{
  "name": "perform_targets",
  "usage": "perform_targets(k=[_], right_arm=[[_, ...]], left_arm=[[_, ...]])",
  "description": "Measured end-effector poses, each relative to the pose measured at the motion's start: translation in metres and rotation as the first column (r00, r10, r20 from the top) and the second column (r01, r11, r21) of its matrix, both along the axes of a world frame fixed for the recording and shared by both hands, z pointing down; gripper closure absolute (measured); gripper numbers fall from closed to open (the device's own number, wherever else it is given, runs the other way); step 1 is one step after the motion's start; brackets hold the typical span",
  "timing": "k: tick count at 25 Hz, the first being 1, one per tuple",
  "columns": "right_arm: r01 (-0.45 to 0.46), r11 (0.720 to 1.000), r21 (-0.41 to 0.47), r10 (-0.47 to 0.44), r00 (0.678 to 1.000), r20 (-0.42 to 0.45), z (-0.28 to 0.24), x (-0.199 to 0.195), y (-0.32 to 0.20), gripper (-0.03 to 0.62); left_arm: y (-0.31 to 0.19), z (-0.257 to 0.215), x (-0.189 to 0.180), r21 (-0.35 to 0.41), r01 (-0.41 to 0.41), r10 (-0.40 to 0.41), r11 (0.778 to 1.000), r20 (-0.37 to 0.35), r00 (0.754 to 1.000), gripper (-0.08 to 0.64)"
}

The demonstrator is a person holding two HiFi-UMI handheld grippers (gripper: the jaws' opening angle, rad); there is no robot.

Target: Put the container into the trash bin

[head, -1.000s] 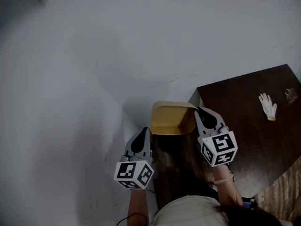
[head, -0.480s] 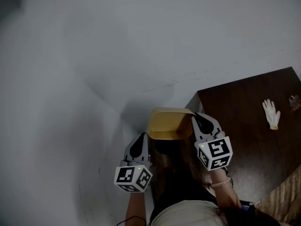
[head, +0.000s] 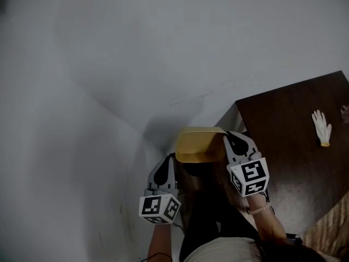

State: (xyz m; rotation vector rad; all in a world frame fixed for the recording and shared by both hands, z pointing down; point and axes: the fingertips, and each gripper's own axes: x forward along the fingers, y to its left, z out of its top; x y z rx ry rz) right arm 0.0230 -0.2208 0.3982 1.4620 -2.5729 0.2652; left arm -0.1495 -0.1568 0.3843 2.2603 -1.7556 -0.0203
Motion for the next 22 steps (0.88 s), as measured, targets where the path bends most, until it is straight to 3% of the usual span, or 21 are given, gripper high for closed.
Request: perform_targets(k=[9, 22], right_arm=[[0.008, 0.999, -0.036, -0.010, 0.998, -0.061, 0.052, -0.028, -0.024, 0.567], [0.114, 0.981, -0.155, -0.141, 0.975, -0.174, 0.155, -0.057, -0.041, 0.567]], left_arm=[[-0.025, 0.054, -0.023, -0.024, -0.011, 0.011, 1.000, -0.006, 1.000, 0.540], [-0.043, 0.146, -0.039, -0.107, 0.035, -0.043, 0.994, -0.071, 0.997, 0.540]])
